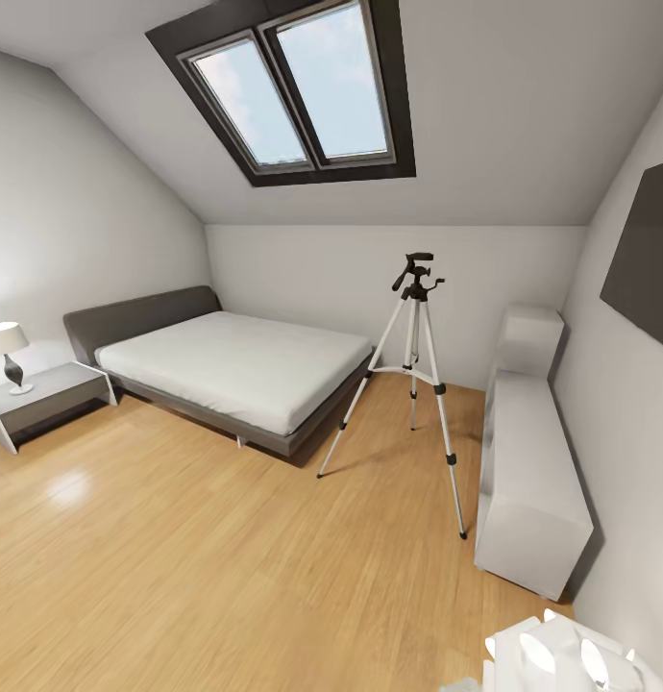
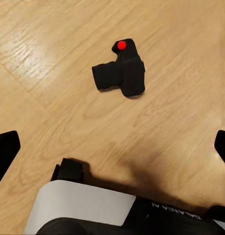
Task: Attach the digital camera to the camera tripod in the bedroom.
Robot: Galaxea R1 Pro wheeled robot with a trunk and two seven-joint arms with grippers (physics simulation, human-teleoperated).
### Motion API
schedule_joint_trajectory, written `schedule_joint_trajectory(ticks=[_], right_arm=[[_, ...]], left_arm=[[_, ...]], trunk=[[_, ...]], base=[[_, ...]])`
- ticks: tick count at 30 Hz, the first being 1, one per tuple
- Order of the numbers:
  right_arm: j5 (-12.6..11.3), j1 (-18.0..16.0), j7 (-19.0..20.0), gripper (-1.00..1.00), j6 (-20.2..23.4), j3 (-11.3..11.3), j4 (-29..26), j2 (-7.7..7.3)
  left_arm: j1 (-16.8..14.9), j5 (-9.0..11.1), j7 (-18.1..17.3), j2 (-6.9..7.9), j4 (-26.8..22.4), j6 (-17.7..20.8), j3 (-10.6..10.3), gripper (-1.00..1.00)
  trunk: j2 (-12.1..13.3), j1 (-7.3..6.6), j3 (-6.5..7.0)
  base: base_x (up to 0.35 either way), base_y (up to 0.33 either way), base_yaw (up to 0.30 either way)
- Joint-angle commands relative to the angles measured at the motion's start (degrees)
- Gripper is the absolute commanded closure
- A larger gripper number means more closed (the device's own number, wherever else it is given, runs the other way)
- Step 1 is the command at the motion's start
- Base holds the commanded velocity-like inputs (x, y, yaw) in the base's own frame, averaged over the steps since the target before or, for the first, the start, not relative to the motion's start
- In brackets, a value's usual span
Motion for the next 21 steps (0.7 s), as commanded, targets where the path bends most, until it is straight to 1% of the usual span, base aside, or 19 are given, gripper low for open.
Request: schedule_joint_trajectory(ticks=[1,5,6,7,9,12,16,21], right_arm=[[0.0,-0.8,0.1,-1.0,1.5,0.3,-0.9,0.11],[-0.2,-4.5,0.2,-1.0,6.4,0.7,-2.9,1.3],[-0.2,-5.5,0.2,-1.0,7.4,0.8,-3.2,1.76],[-0.3,-7.4,0.2,-1.0,9.3,0.8,-3.7,2.76],[-0.3,-9.1,0.2,-1.0,10.5,0.9,-3.9,3.72],[-0.4,-11.3,0.1,-1.0,11.6,0.9,-4.3,4.8],[-0.4,-13.0,-0.2,-1.0,12.0,0.8,-5.1,5.55],[-0.6,-13.9,-0.3,-1.0,12.2,0.6,-8.9,6.01]], left_arm=[[-0.7,0.4,0.0,-0.01,-0.2,0.6,0.1,-1.0],[-4.0,0.5,-0.1,0.01,-0.3,2.9,0.1,-1.0],[-5.0,0.6,-0.1,0.01,-0.4,3.8,0.1,-1.0],[-7.0,0.9,-0.1,0.02,-0.5,5.6,0.2,-1.0],[-9.2,1.3,-0.1,0.02,-0.7,7.4,0.2,-1.0],[-12.4,1.8,-0.2,0.05,-1.4,9.7,0.2,-1.0],[-15.8,2.8,-0.2,0.12,-2.8,11.6,0.2,-1.0],[-18.4,4.5,-0.3,0.12,-6.0,12.6,0.2,-1.0]], trunk=[[0.0,0.0,-0.07],[0.0,0.0,-0.07],[0.0,0.0,-0.07],[0.0,0.0,-0.07],[0.0,0.0,-0.07],[0.0,0.0,-0.07],[0.0,0.0,-0.07],[0.0,0.0,-0.07]], base=[[0.0,0.0,0.0],[0.0,0.0,0.0],[0.0,0.0,0.0],[0.0,0.0,0.0],[0.0,0.0,0.0],[0.0,0.0,0.0],[0.0,0.0,0.0],[0.0,0.0,0.0]])
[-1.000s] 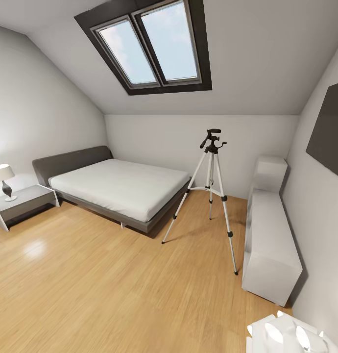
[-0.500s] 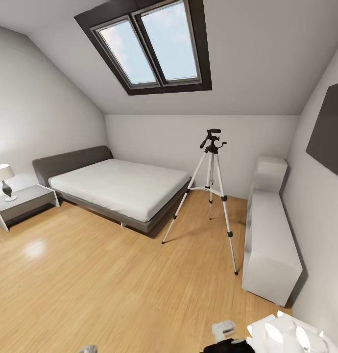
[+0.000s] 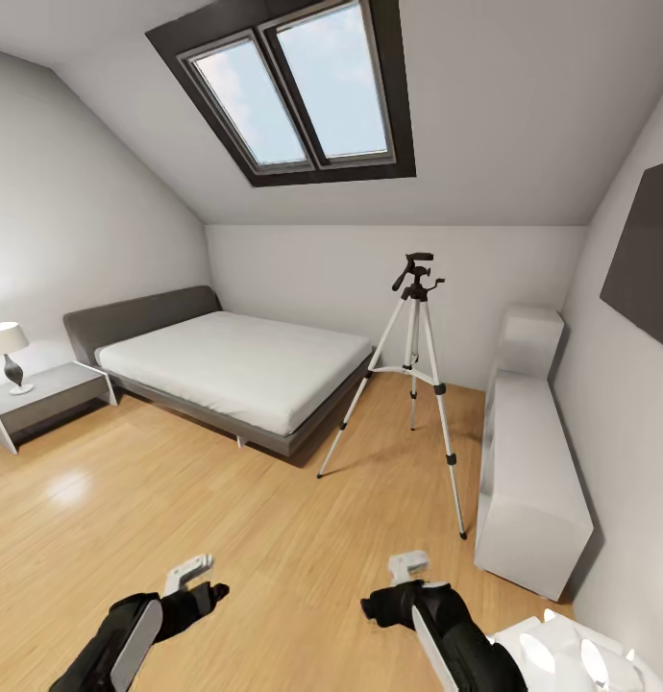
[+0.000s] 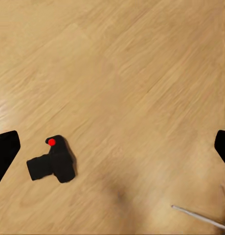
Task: Attach the digital camera to the camera tripod in the bedroom.
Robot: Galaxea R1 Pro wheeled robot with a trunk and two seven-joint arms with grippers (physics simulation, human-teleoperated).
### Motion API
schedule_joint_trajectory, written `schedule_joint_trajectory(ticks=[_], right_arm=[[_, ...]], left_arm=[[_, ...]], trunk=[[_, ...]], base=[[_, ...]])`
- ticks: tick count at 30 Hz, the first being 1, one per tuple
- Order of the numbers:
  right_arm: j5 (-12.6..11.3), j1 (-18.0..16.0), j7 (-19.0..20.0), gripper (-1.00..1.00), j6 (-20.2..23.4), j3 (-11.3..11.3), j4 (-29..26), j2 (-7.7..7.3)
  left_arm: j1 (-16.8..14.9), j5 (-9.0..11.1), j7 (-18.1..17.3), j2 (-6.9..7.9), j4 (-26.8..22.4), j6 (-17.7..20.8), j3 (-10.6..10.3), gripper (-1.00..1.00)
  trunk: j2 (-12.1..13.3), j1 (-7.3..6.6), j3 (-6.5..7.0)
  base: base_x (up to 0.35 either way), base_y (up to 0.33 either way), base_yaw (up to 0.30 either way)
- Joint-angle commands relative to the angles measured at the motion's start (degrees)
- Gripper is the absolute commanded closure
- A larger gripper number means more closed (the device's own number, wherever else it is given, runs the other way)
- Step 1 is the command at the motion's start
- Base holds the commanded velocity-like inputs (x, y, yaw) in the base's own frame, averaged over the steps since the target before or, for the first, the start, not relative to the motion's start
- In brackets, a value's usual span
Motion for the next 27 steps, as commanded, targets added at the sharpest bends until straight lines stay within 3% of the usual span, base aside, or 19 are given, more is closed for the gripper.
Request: schedule_joint_trajectory(ticks=[1,17,27], right_arm=[[0.1,-0.3,0.1,-1.0,0.4,0.0,-2.9,0.07],[-0.5,-0.4,0.1,-1.0,0.6,-1.0,-2.4,-0.77],[-0.3,-0.4,0.2,-1.0,0.4,-1.1,-1.2,-0.72]], left_arm=[[-0.9,1.5,-0.1,-0.23,-4.5,0.7,0.0,-1.0],[-1.3,1.5,0.4,-0.62,-7.5,0.0,-0.4,-1.0],[-1.3,1.4,0.7,-3.69,-7.9,0.3,-0.1,-1.0]], trunk=[[0.0,0.0,-0.07],[0.0,0.0,-0.07],[0.0,0.0,-0.07]], base=[[0.0,0.0,0.0],[0.0,0.0,0.0],[0.0,0.0,0.0]])
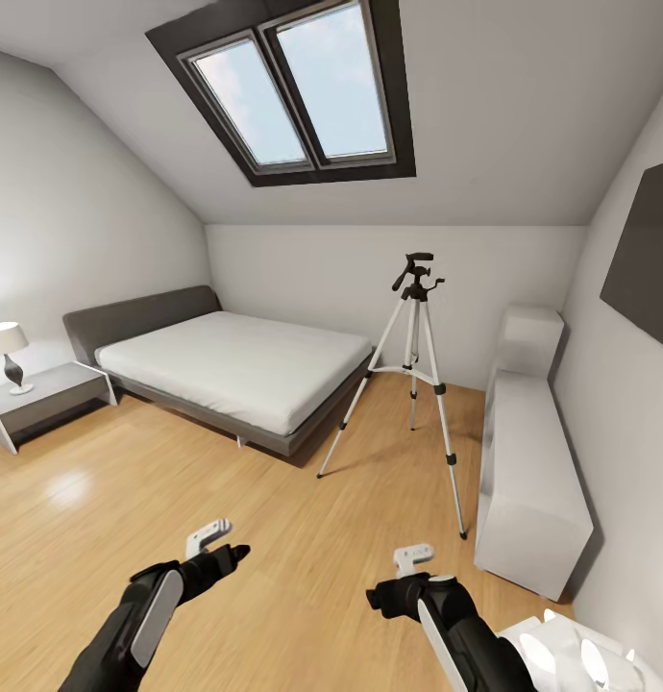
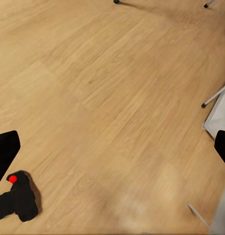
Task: Attach the digital camera to the camera tripod in the bedroom.
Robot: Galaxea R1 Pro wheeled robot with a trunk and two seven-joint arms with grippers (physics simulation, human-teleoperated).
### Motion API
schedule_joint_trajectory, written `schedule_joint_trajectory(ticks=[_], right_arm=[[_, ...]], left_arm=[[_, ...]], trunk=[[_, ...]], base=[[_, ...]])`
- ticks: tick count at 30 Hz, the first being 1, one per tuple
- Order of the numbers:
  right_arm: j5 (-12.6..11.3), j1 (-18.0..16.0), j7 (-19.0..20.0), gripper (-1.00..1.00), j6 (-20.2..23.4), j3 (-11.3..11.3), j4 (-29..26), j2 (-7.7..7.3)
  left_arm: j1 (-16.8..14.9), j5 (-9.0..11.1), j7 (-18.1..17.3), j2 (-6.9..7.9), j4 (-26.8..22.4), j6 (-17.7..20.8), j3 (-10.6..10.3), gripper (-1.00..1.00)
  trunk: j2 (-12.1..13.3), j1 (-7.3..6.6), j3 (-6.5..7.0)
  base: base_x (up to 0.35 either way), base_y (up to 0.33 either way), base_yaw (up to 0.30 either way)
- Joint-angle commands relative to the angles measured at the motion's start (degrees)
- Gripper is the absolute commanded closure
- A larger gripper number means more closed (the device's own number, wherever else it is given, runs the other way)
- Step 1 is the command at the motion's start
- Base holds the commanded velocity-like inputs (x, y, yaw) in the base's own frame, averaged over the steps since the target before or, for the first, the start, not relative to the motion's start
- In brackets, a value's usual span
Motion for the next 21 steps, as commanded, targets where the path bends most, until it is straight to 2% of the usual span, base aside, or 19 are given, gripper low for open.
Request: schedule_joint_trajectory(ticks=[1,7,15,16,17,21], right_arm=[[0.0,0.0,0.1,-1.0,0.3,0.0,0.0,0.0],[-0.2,0.0,0.2,-1.0,0.2,0.1,0.1,0.08],[-0.2,0.0,0.2,-1.0,0.2,0.1,0.1,0.1],[-0.2,0.0,0.2,-1.0,0.2,0.1,0.1,0.1],[-0.2,0.0,0.3,-1.0,0.2,0.0,0.1,0.09],[-0.2,0.0,0.3,-1.0,0.2,0.0,0.1,0.06]], left_arm=[[0.0,0.3,0.1,-0.12,0.0,0.4,0.1,-1.0],[0.0,0.3,1.5,-0.54,0.5,0.5,-0.1,-1.0],[0.0,0.4,6.3,-0.92,-0.1,0.5,-0.1,-1.0],[0.0,0.4,6.9,-1.09,-0.2,0.4,-0.2,-1.0],[0.0,0.4,9.7,-2.52,-0.3,0.2,-0.3,-1.0],[0.0,0.4,10.4,-3.13,-0.4,0.1,-0.3,-1.0]], trunk=[[0.0,0.0,-0.06],[0.0,0.0,-0.06],[0.0,0.0,-0.06],[0.0,0.0,-0.06],[0.0,0.0,-0.06],[0.0,0.0,-0.06]], base=[[0.0,0.0,0.0],[0.0,0.0,0.0],[0.0,0.0,0.0],[0.0,0.0,0.0],[0.0,0.0,0.0],[0.0,0.0,0.0]])
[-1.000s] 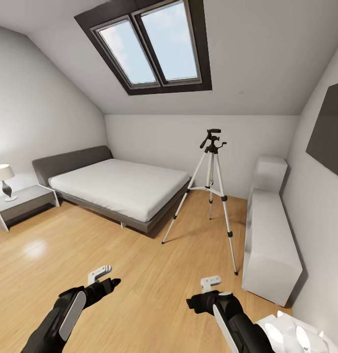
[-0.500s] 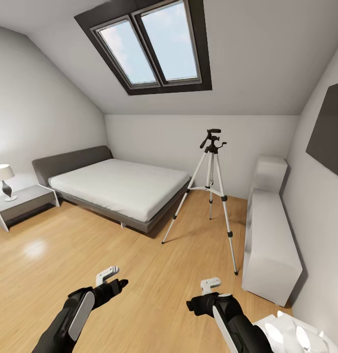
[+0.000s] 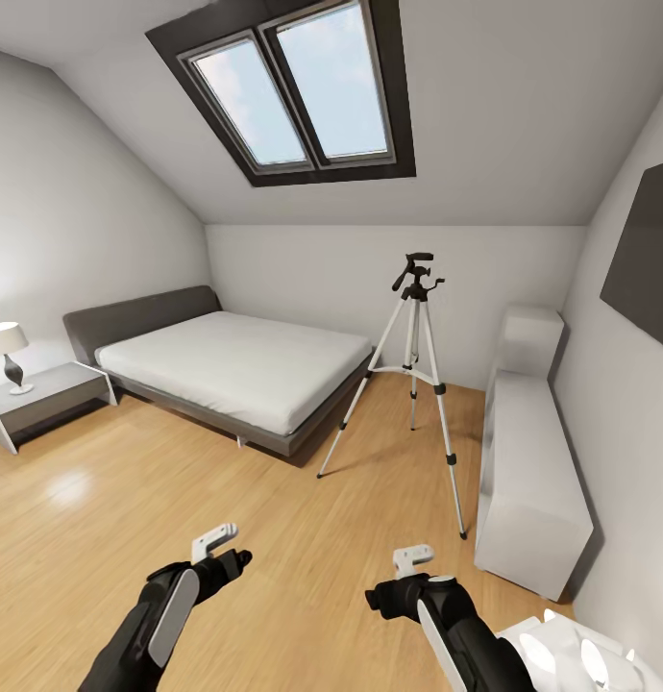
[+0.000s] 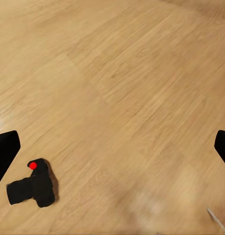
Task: Attach the digital camera to the camera tripod in the bedroom.
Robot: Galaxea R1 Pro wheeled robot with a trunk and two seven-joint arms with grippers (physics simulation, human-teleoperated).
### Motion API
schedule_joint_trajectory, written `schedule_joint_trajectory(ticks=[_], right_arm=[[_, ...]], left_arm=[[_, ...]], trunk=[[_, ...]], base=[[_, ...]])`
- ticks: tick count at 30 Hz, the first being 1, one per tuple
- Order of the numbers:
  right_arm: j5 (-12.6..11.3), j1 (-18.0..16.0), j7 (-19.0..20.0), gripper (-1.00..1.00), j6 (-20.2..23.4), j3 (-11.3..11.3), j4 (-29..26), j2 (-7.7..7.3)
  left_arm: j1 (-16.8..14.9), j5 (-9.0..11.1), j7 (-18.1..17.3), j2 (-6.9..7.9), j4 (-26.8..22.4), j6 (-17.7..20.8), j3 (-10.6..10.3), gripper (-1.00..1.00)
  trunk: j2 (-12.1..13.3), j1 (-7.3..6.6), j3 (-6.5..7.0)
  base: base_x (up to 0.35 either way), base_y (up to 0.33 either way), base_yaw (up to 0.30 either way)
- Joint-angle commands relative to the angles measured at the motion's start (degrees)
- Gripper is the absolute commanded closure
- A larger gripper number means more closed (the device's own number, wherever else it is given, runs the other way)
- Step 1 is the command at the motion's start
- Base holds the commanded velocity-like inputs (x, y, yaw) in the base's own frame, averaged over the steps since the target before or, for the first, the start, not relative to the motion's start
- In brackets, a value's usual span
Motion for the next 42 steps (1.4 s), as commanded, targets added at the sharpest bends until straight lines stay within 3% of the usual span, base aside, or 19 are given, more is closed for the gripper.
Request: schedule_joint_trajectory(ticks=[1,26,42], right_arm=[[0.0,0.0,0.1,-1.0,0.3,0.0,-0.1,0.01],[0.1,0.0,-0.3,-1.0,0.1,0.1,-0.1,0.12],[0.1,0.0,-0.4,-1.0,0.3,0.1,-0.1,0.22]], left_arm=[[0.0,0.6,0.5,-0.12,-0.1,0.3,0.1,-1.0],[0.0,0.6,0.6,-0.22,-0.2,0.8,-0.2,-1.0],[0.0,0.6,0.6,-0.16,-0.2,0.8,-0.2,-1.0]], trunk=[[0.0,0.0,-0.07],[-10.1,5.49,-4.55],[-16.5,9.0,-7.43]], base=[[0.0,0.0,0.0],[0.0,0.0,-0.001],[0.0,0.0,-0.185]])
